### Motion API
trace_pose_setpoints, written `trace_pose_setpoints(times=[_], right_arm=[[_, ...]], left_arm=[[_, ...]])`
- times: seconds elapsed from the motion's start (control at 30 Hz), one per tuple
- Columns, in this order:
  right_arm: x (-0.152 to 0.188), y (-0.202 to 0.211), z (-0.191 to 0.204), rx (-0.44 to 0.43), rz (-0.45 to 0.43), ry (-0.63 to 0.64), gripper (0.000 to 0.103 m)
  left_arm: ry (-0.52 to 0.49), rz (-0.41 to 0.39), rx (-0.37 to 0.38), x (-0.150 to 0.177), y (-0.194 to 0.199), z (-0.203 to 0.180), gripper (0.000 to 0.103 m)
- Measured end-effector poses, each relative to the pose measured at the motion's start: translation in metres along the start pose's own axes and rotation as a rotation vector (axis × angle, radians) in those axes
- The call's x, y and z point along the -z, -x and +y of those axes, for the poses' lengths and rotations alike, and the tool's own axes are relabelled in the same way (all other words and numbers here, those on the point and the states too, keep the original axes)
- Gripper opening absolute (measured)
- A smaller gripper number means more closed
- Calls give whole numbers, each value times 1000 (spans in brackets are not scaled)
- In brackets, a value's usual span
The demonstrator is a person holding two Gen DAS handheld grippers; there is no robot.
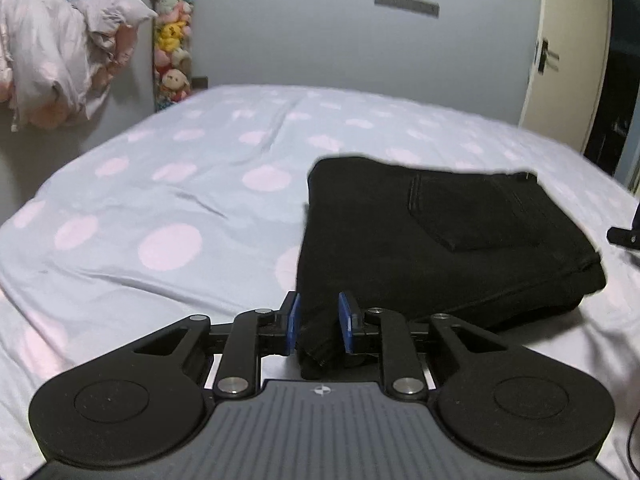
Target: Fold clothes
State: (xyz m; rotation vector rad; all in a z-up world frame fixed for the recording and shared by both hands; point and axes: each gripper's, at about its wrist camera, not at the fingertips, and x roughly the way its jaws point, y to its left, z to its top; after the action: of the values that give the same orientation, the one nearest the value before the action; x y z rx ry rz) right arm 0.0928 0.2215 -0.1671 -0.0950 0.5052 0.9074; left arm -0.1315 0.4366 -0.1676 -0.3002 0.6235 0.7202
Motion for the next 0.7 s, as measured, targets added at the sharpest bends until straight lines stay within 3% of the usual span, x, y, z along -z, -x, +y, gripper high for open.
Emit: trace_pose_setpoints(times=[0.07,0.13,0.27,0.5,0.63,0.7], right_arm=[[5,-7,9,3,12,69,22],[12,-22,9,33,78,73,21],[27,-49,-7,32,204,-33,19],[29,-50,-6,49,208,16,19],[16,-35,6,76,215,30,22],[7,-17,15,72,213,33,22]], left_arm=[[-36,19,-1,4,-6,-3,23],[-50,27,3,9,-9,-4,23],[-56,48,13,15,-10,-4,23],[-60,-19,-34,13,7,-7,27],[14,-72,-22,7,22,6,47],[62,-92,-17,4,28,15,52]])
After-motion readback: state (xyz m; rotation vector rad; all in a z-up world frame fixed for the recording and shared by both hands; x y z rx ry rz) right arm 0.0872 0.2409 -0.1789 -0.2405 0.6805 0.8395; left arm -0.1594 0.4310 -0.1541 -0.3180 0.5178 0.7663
